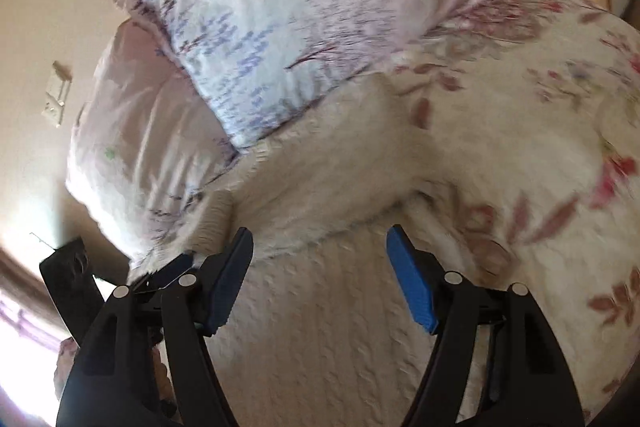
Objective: Fold small clothes
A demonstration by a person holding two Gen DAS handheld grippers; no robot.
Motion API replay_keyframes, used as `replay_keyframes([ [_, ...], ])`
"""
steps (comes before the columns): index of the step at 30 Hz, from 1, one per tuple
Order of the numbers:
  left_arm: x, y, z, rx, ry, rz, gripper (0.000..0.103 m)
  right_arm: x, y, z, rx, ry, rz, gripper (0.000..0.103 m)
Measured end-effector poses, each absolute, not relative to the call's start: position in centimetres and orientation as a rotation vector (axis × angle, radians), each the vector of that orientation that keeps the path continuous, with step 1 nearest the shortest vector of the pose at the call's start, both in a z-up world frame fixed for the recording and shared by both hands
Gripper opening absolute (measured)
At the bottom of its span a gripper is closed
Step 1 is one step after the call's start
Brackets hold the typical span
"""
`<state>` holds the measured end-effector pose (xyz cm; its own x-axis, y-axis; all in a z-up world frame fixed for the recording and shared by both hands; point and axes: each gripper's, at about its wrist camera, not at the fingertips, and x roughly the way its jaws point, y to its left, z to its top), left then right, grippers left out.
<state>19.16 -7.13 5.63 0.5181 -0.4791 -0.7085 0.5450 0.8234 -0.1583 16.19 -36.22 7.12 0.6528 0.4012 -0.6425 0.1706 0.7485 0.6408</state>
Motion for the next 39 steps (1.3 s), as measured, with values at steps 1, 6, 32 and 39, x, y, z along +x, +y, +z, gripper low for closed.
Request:
replay_keyframes([
  [1, 18.6, -5.6, 6.2, 0.083, 0.795, -0.605, 0.066, 16.8, -35.8, 7.4, 0.730, 0.879, 0.168, 0.071],
  [6, 15.2, 2.3, 7.9, 0.148, 0.699, -0.369, 0.079, 19.8, -28.8, 10.6, 0.420, 0.887, 0.306, 0.069],
  [32, 18.8, 12.5, 0.8, 0.071, 0.953, -0.073, 0.078, 24.1, -27.3, 7.8, 0.367, 0.828, 0.127, 0.007],
  [39, 18.7, 12.7, 0.8, 0.031, 0.960, -0.076, 0.078, 23.8, -34.1, 3.4, 0.747, 0.926, 0.138, 0.035],
])
